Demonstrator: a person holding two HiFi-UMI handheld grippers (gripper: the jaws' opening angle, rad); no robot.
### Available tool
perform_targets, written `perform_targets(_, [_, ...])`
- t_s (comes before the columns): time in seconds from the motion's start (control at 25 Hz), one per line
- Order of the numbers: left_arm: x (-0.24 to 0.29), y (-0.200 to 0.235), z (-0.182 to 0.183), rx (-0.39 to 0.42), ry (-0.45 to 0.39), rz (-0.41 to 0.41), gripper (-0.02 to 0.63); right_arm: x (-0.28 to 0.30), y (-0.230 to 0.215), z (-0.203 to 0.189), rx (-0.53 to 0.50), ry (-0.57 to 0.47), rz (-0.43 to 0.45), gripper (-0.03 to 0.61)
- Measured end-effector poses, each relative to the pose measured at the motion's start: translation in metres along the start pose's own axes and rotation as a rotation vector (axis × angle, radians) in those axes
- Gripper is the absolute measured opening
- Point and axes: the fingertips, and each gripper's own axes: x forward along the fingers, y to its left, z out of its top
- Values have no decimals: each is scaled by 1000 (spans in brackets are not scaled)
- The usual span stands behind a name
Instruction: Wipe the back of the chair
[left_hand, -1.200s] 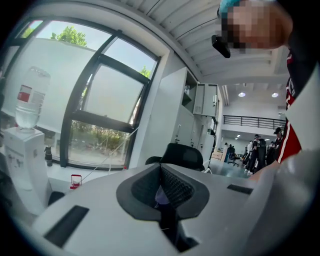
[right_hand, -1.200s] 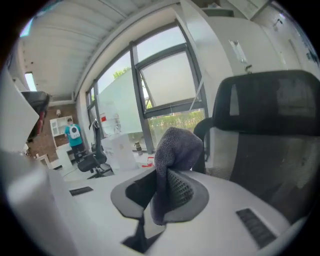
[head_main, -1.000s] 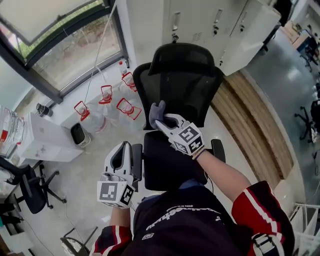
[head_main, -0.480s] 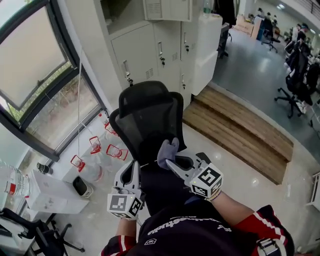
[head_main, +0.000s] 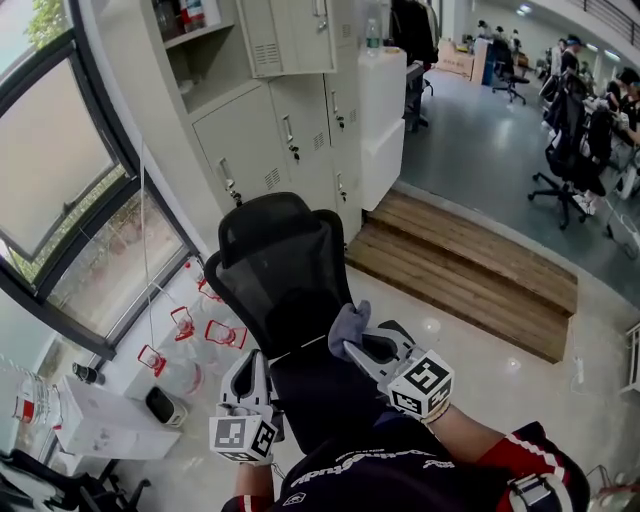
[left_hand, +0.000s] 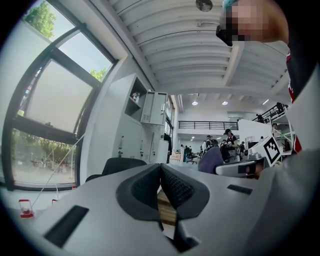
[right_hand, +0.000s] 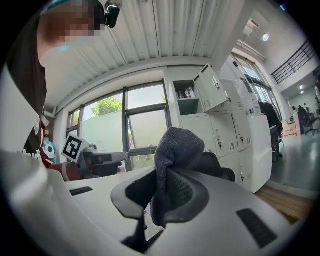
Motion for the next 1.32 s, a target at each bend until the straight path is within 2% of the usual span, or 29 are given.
perform_targets(0.6, [-17, 7, -3, -3, -29, 36, 25, 4, 4, -14, -30, 20, 7, 60])
perform_targets(1.32, [4, 10, -1, -23, -41, 3, 25, 11, -5, -6, -56, 21, -14, 60])
